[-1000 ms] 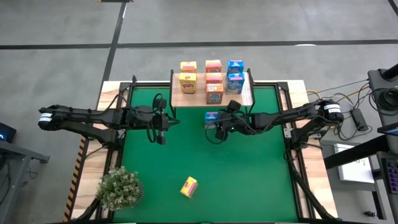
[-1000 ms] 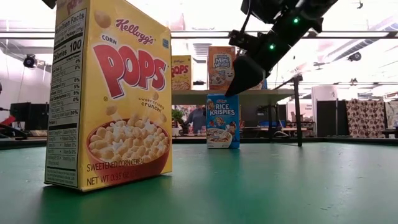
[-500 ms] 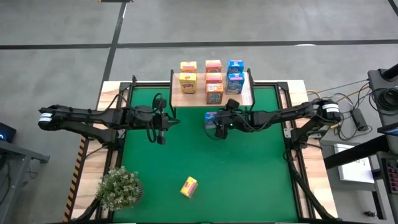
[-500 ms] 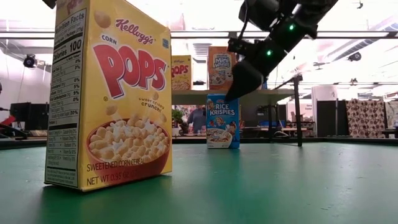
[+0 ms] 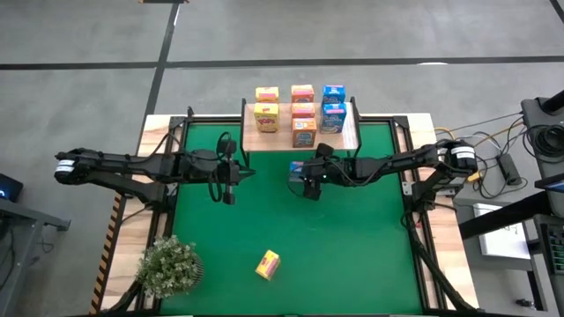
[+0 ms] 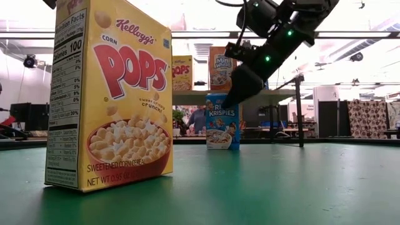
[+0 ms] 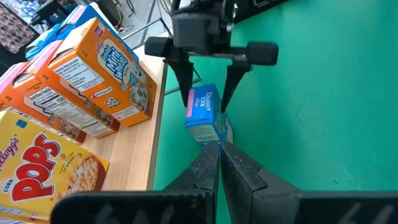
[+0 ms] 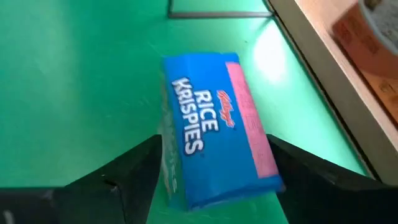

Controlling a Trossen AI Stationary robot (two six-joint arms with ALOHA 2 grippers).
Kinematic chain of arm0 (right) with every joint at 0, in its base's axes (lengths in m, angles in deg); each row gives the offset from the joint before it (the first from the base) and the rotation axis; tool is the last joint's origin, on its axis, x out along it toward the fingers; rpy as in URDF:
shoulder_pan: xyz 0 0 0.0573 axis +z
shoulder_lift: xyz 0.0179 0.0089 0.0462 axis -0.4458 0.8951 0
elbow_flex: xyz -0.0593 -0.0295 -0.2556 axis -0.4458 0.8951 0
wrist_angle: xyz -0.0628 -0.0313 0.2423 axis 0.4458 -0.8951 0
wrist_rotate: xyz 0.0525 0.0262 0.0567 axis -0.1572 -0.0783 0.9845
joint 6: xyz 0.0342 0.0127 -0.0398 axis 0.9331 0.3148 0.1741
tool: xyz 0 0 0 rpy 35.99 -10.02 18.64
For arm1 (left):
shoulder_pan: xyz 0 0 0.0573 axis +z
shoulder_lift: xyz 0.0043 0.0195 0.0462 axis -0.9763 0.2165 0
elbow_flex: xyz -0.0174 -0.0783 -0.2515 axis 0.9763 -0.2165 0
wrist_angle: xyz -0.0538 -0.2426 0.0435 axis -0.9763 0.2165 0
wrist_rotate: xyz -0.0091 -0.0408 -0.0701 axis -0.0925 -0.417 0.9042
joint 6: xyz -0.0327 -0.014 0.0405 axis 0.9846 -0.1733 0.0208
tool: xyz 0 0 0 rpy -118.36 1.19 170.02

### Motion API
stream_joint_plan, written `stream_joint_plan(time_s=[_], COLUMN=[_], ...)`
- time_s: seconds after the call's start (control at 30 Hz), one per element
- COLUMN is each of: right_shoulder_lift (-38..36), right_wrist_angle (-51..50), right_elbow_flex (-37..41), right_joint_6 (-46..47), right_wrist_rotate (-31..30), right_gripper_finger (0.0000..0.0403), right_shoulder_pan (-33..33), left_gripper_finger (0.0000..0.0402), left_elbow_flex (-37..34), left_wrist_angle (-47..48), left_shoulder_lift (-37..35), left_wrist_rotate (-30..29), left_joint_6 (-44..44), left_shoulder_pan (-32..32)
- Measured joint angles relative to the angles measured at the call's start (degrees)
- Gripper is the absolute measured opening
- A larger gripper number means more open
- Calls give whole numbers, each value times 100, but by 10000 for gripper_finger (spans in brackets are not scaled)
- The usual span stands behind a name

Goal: Stack cereal on shelf
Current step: Put the blue cereal box on the shelf aligned with the other blue cereal boxes

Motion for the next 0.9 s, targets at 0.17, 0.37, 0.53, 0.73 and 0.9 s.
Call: stream_joint_plan(time_s=[0.17,0.37,0.53,0.73,0.9], right_shoulder_lift=[-43,-45,-51,-68,-192], right_wrist_angle=[10,8,8,2,-3], right_elbow_flex=[-1,0,0,0,0], right_joint_6=[2,-2,0,2,35], right_wrist_rotate=[236,322,324,328,446], right_gripper_finger=[238,209,195,185,183], right_shoulder_pan=[-4,-4,-4,-4,-4], left_gripper_finger=[0,0,0,0,0], left_elbow_flex=[0,0,0,0,0], left_wrist_angle=[4,1,0,0,0], left_shoulder_lift=[61,91,91,91,91], left_wrist_rotate=[0,0,0,0,0], left_joint_6=[4,18,20,20,22], left_shoulder_pan=[0,0,0,2,0])
